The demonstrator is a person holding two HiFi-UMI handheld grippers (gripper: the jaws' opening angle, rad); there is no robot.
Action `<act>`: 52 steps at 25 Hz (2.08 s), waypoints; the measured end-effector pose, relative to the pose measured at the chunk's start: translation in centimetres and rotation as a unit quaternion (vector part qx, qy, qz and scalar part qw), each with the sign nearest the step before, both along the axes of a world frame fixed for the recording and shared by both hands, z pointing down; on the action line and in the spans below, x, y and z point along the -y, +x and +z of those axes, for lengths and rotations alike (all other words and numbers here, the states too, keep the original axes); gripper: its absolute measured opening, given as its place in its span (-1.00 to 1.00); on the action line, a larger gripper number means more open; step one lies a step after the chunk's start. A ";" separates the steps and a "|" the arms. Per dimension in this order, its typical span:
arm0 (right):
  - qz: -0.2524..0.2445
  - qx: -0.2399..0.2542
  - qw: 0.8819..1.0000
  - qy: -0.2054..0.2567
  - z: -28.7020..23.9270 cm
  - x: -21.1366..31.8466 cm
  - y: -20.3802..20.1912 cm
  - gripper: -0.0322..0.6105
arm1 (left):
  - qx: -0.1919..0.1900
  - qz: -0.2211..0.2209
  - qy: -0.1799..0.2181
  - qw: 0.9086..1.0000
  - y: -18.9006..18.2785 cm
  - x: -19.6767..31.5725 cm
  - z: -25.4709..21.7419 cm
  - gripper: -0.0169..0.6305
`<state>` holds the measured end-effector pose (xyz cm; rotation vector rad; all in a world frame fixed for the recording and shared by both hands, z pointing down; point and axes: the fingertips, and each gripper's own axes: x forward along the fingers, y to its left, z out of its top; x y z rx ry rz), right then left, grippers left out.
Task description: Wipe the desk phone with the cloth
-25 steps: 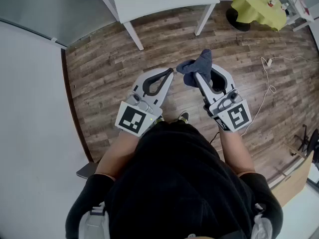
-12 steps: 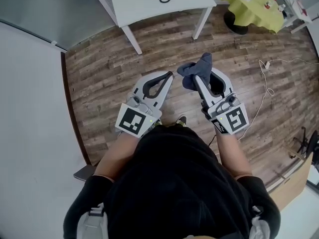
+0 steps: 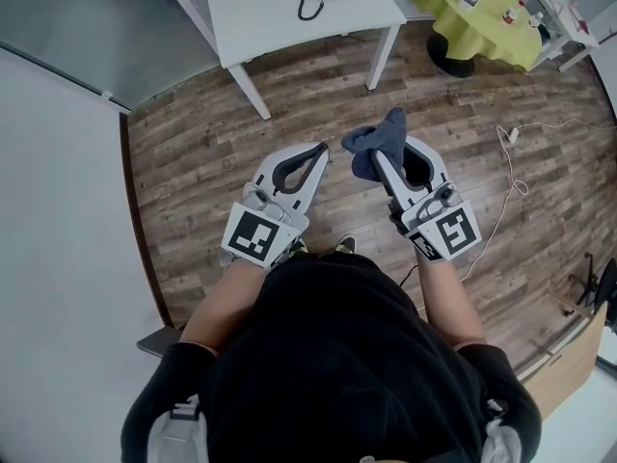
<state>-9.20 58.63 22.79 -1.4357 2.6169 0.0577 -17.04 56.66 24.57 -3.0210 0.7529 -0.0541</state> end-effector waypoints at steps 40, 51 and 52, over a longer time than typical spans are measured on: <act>0.032 -0.029 0.999 -0.021 1.4 27.6 3.6 -0.53 | -0.023 0.027 -0.012 0.999 4.5 28.3 1.7 -0.91; 0.032 -0.030 0.999 -0.020 2.6 33.3 7.1 -0.53 | -0.015 0.023 -0.014 1.000 7.6 33.7 2.6 -0.91; 0.030 -0.028 0.999 -0.019 2.6 33.9 7.6 -0.53 | -0.012 0.023 -0.014 1.000 8.2 34.2 2.8 -0.91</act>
